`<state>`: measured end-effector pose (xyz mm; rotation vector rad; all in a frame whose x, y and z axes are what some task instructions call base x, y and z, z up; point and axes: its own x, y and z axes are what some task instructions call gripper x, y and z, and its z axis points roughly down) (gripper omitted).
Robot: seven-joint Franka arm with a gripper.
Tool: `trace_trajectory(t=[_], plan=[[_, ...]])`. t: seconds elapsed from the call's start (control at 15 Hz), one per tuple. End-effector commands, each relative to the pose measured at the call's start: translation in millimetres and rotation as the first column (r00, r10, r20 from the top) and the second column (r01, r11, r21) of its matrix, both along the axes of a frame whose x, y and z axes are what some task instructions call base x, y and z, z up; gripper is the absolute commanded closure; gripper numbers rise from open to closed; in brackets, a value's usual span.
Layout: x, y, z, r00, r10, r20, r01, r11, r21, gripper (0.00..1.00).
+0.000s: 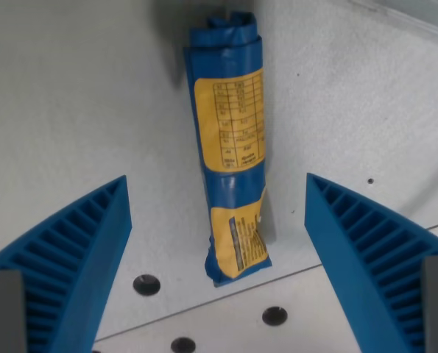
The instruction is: Move above the blue bag
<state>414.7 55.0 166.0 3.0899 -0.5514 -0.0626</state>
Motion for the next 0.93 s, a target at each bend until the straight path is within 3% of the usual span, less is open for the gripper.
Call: trace_trajectory(t=[0.07, 0.93], plan=[[-5.8, -2.2, -8.9, 0.995, -0.047, 0.088, 0.047, 0.999, -0.006, 0.00], [-11.1, -4.3, -27.5, 0.995, -0.039, 0.088, 0.040, 0.999, -0.010, 0.00]])
